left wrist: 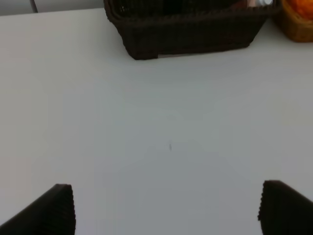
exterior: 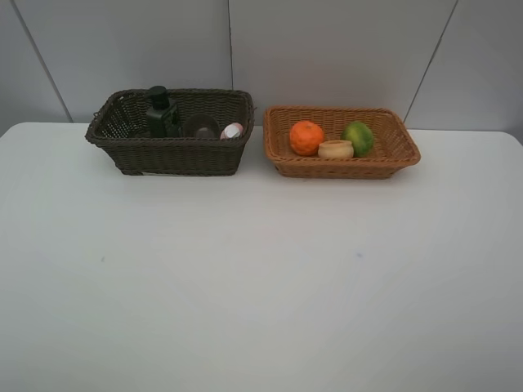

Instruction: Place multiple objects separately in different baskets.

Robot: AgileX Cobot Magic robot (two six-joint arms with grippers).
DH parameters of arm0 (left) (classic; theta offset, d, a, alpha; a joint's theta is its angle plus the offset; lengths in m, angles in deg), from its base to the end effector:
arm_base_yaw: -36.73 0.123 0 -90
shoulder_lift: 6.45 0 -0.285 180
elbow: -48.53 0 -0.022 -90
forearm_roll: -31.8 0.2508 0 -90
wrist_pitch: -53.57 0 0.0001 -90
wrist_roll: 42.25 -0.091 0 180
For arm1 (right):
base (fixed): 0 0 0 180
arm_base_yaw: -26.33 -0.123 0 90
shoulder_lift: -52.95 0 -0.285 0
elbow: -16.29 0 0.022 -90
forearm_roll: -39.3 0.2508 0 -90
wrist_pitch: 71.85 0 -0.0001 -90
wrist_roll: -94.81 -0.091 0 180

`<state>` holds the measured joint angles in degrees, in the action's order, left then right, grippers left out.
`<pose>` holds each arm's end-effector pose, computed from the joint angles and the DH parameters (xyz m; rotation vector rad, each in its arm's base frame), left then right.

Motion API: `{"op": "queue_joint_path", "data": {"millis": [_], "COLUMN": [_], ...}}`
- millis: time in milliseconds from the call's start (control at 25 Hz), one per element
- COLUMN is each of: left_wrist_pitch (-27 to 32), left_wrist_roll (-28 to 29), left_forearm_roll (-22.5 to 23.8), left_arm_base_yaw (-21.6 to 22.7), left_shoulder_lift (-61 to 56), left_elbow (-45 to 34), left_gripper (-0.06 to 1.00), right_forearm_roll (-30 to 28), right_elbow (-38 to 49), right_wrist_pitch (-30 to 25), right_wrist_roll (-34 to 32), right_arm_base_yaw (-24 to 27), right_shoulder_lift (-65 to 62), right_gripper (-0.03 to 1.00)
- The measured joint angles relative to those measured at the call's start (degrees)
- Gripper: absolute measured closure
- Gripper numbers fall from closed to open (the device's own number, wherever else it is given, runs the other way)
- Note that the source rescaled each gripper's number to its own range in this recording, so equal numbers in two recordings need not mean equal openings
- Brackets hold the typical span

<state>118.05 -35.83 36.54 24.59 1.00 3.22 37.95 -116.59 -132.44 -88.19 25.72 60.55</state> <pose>-0.0138 0.0099 0.2877 0.0919 2.0430 -0.1038 -0.0082 -0.0020 0.2845 0.0434 2.0119 0.0121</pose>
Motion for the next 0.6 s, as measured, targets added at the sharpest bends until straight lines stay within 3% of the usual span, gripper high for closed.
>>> {"op": "queue_joint_path", "data": {"millis": [600], "left_wrist_pitch": [-3.4], "left_wrist_roll": [-1.0], "left_forearm_roll": [-0.7], "left_arm_base_yaw": [-0.1], "left_shoulder_lift": [0.0], "left_elbow": [-2.9], "left_gripper": [-0.03], "right_forearm_roll": [0.0], "right_elbow": [0.0], "right_wrist_pitch": [0.0], "right_wrist_roll": [0.0], "right_arm_base_yaw": [0.0], "right_shoulder_lift": [0.0], "right_gripper": [-0.03]}}
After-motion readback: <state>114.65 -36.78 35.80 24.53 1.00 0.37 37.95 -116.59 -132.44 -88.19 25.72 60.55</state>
